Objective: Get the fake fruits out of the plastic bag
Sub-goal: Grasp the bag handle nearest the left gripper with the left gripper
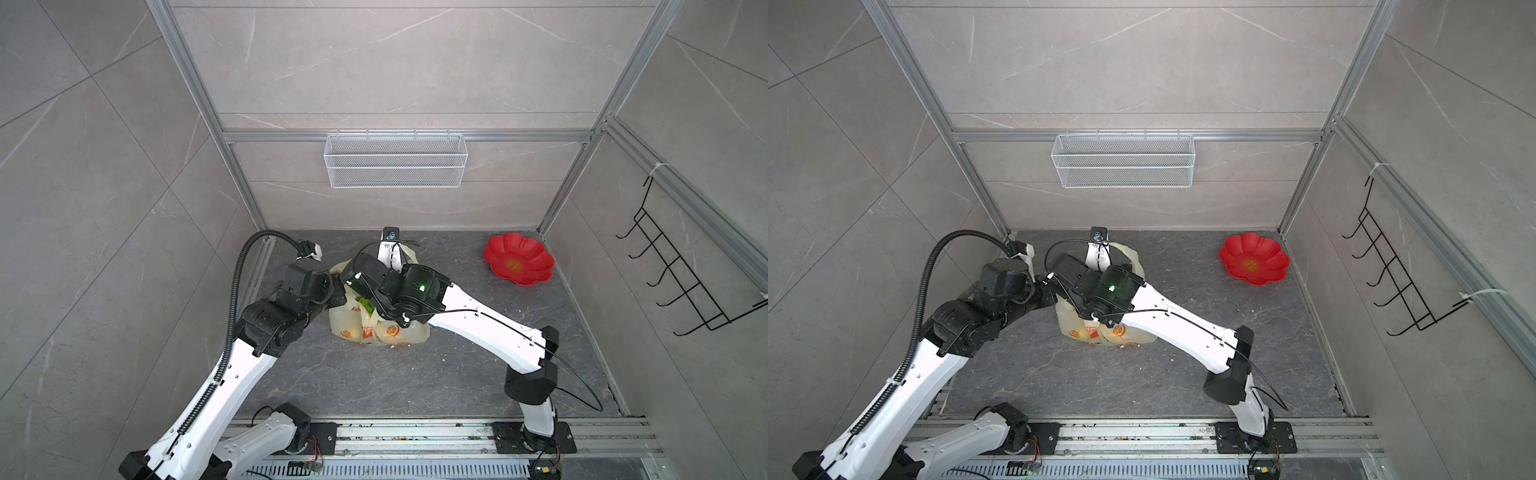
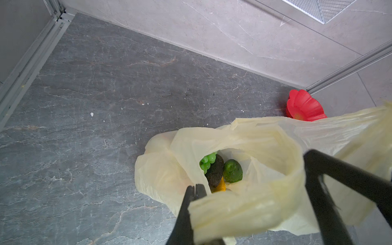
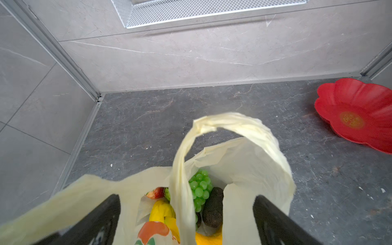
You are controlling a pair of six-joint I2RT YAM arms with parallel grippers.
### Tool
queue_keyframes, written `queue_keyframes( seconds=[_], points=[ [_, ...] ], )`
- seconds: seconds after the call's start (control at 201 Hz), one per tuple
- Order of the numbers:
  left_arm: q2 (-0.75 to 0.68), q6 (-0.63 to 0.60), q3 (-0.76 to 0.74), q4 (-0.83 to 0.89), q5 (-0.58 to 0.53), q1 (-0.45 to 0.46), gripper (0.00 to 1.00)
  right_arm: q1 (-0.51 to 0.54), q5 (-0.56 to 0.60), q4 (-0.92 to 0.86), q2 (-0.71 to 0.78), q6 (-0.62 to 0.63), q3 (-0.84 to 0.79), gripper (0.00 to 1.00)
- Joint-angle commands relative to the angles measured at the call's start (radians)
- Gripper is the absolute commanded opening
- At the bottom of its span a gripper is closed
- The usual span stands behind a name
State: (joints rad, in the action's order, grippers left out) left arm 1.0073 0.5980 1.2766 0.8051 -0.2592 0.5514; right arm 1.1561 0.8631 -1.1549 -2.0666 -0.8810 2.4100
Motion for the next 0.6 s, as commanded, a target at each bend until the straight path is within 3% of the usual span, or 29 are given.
queue_keyframes(
  seconds=[0.0, 0.134, 0.304, 0.368, 0.468, 0.593],
  points=[
    [-0.032, 0.018, -0.004, -0.043, -0.004, -0.008, 0.01, -0.008, 0.063, -0.187, -0.078, -0.078, 0.092, 0.94],
    [-0.045, 0.024, -0.017, -0.045, -0.029, -0.015, 0.00, -0.027, 0.069, -0.219, -0.111, -0.072, 0.121, 0.78],
    [-0.034, 0.026, -0.011, -0.019, -0.062, -0.047, 0.00, -0.023, 0.072, -0.192, -0.034, -0.043, 0.036, 0.43],
    [-0.024, 0.023, -0.013, -0.018, -0.064, -0.063, 0.00, -0.017, 0.055, -0.122, 0.034, -0.008, -0.073, 0.28],
    [-0.004, 0.011, -0.013, -0.015, -0.089, -0.076, 0.00, -0.003, -0.008, 0.061, 0.194, 0.055, -0.308, 0.19],
    [0.017, 0.002, -0.013, -0.006, -0.138, -0.079, 0.00, 0.004, -0.157, 0.322, 0.407, 0.143, -0.601, 0.16]
  ],
)
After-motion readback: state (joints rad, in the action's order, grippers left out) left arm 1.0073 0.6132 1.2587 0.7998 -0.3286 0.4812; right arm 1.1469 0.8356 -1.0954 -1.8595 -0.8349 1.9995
